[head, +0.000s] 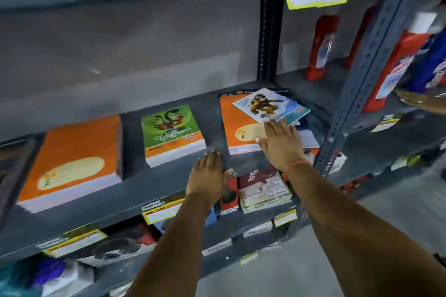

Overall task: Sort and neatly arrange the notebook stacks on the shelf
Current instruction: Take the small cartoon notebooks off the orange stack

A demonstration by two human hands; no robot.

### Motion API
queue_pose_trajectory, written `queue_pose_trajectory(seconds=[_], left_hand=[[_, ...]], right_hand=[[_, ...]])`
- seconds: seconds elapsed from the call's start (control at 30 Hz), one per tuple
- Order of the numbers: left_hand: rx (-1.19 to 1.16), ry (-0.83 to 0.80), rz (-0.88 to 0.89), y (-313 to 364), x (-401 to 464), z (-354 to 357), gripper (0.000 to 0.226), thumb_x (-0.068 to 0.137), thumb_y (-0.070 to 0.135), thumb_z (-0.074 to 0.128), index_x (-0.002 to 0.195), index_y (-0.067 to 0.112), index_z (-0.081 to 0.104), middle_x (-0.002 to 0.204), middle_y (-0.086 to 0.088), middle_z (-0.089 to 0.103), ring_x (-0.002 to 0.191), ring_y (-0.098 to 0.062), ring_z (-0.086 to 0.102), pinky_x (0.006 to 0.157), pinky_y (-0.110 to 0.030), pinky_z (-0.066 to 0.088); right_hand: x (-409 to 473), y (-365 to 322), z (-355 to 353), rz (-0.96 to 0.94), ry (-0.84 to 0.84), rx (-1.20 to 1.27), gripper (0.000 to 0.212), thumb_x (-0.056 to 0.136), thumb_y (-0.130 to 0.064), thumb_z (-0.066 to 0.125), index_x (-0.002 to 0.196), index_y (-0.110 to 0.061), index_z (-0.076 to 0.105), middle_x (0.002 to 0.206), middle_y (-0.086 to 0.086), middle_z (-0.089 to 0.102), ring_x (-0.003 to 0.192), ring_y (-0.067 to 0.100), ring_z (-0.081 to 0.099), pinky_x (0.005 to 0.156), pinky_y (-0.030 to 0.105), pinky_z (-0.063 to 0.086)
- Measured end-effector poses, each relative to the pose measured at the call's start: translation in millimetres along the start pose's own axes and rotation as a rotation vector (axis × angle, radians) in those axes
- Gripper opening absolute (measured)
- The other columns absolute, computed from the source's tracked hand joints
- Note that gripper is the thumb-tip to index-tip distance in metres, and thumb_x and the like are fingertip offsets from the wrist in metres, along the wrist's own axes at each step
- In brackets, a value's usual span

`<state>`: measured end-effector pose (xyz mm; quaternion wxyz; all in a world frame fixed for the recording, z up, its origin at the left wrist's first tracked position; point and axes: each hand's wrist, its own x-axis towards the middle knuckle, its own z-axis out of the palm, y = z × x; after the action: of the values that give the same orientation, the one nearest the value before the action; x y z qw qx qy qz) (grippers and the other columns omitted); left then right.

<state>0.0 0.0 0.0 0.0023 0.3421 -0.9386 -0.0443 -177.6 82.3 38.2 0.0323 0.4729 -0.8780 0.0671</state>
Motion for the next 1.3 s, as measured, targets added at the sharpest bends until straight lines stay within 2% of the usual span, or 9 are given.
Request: queue_pose_trajectory(seconds=[0.17,0.3,0.53,0.63,0.8,0.93,1.03,1.17,1.3], left_hand=[[0.025,0.062,-0.049,-5,9,13,0.068,0.092,0.052,0.022,0.145,0.01,0.013,0.156,-0.012,0.017,0.143,-0.027,0.016,0.117,-0.036,0.012],[0.099,0.146,-0.033,1,7,6,0.064,0.085,0.049,0.041,0.123,0.0,0.054,0.126,-0.02,0.06,0.115,-0.033,0.058,0.095,-0.044,0.047],[0.117,0.087,-0.058,3,5,2,0.077,0.091,0.051,0.006,0.119,0.002,0.058,0.121,-0.018,0.064,0.111,-0.03,0.061,0.091,-0.044,0.05],[0.121,0.102,-0.053,5,4,0,0.078,0.091,0.052,0.006,0.12,0.002,0.058,0.121,-0.018,0.064,0.111,-0.031,0.061,0.092,-0.044,0.049],[0.066,0.156,-0.02,0,6,9,0.074,0.089,0.057,0.015,0.138,0.005,0.034,0.145,-0.016,0.04,0.134,-0.031,0.037,0.112,-0.041,0.026],[0.068,0.146,-0.014,-4,7,15,0.072,0.09,0.057,0.016,0.144,0.009,0.019,0.153,-0.013,0.025,0.142,-0.027,0.022,0.117,-0.036,0.012],[0.06,0.144,-0.016,-5,7,15,0.072,0.09,0.057,0.013,0.144,0.01,0.016,0.154,-0.012,0.022,0.142,-0.027,0.02,0.116,-0.035,0.01],[0.019,0.127,-0.016,-6,9,16,0.072,0.09,0.057,0.013,0.145,0.011,0.011,0.156,-0.011,0.016,0.144,-0.026,0.013,0.116,-0.034,0.005],[-0.01,0.124,-0.013,-7,9,18,0.073,0.089,0.058,0.011,0.145,0.012,0.009,0.157,-0.01,0.014,0.144,-0.025,0.011,0.114,-0.033,0.001]], right_hand=[[37,20,6,0.114,-0.023,0.099,0.05,0.098,-0.037,0.029,0.137,-0.008,0.041,0.148,0.012,0.036,0.139,0.03,0.025,0.115,0.047,0.018],[62,21,3,0.246,-0.047,0.172,0.051,0.097,-0.038,0.028,0.135,-0.006,0.042,0.144,0.018,0.039,0.135,0.035,0.031,0.111,0.047,0.026],[63,10,20,0.219,-0.052,0.005,0.065,0.094,-0.049,0.025,0.14,-0.004,0.032,0.15,0.021,0.032,0.139,0.034,0.027,0.114,0.049,0.017],[56,1,20,0.191,0.044,-0.035,0.064,0.094,-0.05,0.025,0.127,0.0,0.048,0.133,0.025,0.051,0.124,0.037,0.046,0.106,0.047,0.031],[45,-1,19,0.148,0.213,0.131,0.043,0.095,-0.035,0.035,0.112,-0.007,0.062,0.118,0.016,0.061,0.111,0.034,0.052,0.092,0.042,0.041],[54,22,12,0.447,0.042,0.338,0.061,0.088,-0.047,0.048,0.137,-0.012,0.041,0.147,0.017,0.037,0.136,0.032,0.031,0.112,0.045,0.028],[67,34,0,0.598,-0.112,0.492,0.079,0.078,-0.054,0.059,0.139,-0.011,0.032,0.143,0.018,0.039,0.131,0.035,0.035,0.107,0.044,0.035],[80,40,-11,0.728,-0.239,0.535,0.079,0.076,-0.04,0.07,0.139,-0.009,0.034,0.145,0.017,0.038,0.132,0.036,0.036,0.106,0.043,0.034],[79,49,-16,0.802,-0.168,0.735,0.055,0.08,-0.019,0.069,0.127,0.001,0.05,0.135,0.017,0.054,0.119,0.03,0.052,0.102,0.037,0.04]])
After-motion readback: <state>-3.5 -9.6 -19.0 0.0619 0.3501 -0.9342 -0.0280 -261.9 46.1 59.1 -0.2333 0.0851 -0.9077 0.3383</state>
